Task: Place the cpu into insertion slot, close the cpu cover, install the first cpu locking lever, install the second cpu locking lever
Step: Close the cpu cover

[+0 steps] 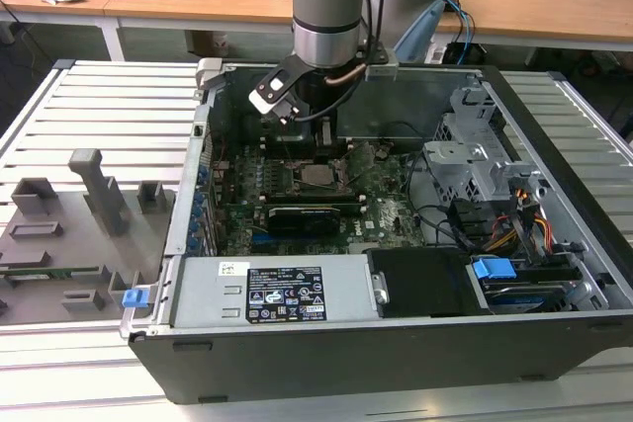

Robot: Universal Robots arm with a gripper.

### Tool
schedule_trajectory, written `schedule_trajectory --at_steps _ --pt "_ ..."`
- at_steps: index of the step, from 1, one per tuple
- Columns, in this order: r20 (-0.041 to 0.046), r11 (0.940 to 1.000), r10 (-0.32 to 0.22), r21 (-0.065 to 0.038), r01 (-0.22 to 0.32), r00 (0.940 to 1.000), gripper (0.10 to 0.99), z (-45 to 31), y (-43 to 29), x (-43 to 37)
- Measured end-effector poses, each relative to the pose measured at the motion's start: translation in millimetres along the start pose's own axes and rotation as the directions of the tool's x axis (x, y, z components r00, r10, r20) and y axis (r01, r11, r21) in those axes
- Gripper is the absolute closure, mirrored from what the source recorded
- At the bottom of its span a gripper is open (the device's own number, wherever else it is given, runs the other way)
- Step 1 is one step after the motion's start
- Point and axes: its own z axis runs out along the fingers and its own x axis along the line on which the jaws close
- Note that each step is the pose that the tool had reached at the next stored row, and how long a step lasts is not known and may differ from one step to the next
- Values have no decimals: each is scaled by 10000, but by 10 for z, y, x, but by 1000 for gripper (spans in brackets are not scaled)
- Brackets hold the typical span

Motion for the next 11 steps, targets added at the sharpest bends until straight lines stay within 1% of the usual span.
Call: schedule_trajectory --at_steps 6,11 --pt "0 10000 0 1 0 10000 980 -37 2 2" --pt "1 10000 0 0 0 10000 980 -98 5 4"
